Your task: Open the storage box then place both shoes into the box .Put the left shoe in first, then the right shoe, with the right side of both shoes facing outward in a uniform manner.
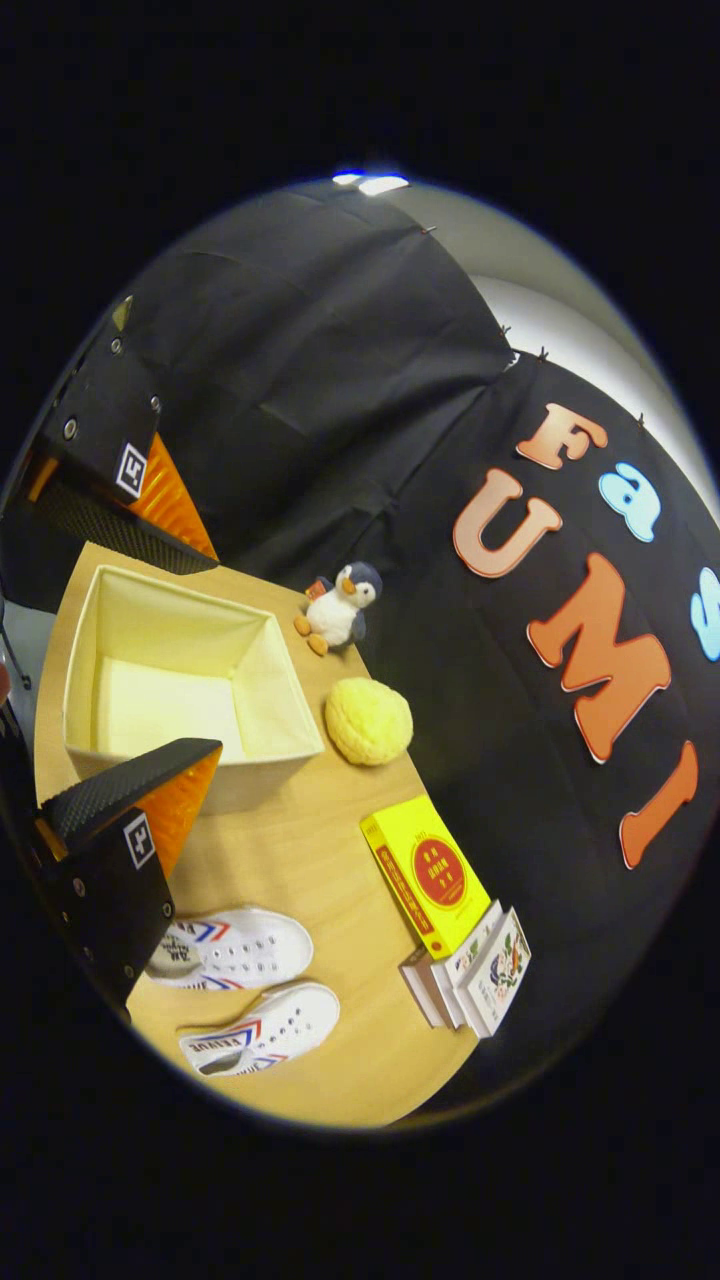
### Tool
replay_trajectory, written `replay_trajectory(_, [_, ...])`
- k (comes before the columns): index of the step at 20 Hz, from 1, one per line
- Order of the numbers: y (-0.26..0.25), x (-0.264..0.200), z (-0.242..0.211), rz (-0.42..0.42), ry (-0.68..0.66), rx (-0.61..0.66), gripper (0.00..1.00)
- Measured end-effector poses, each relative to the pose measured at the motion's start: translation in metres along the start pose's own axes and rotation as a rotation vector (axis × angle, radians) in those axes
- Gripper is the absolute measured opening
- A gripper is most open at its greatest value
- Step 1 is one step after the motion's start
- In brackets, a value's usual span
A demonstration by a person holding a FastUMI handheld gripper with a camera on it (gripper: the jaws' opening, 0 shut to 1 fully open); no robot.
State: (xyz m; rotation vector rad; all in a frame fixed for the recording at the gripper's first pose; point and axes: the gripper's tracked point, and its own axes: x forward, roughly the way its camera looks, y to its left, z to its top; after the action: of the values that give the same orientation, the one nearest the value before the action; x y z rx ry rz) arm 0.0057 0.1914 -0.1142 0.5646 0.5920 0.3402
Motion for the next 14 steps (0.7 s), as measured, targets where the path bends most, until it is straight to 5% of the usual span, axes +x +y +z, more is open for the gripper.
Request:
replay_trajectory(7, [-0.114, -0.031, 0.023, -0.224, -0.062, -0.04, 0.98])
replay_trajectory(11, [-0.192, -0.032, 0.008, -0.425, -0.027, -0.208, 0.97])
replay_trajectory(14, [-0.219, -0.021, -0.015, -0.465, 0.066, -0.312, 0.89])
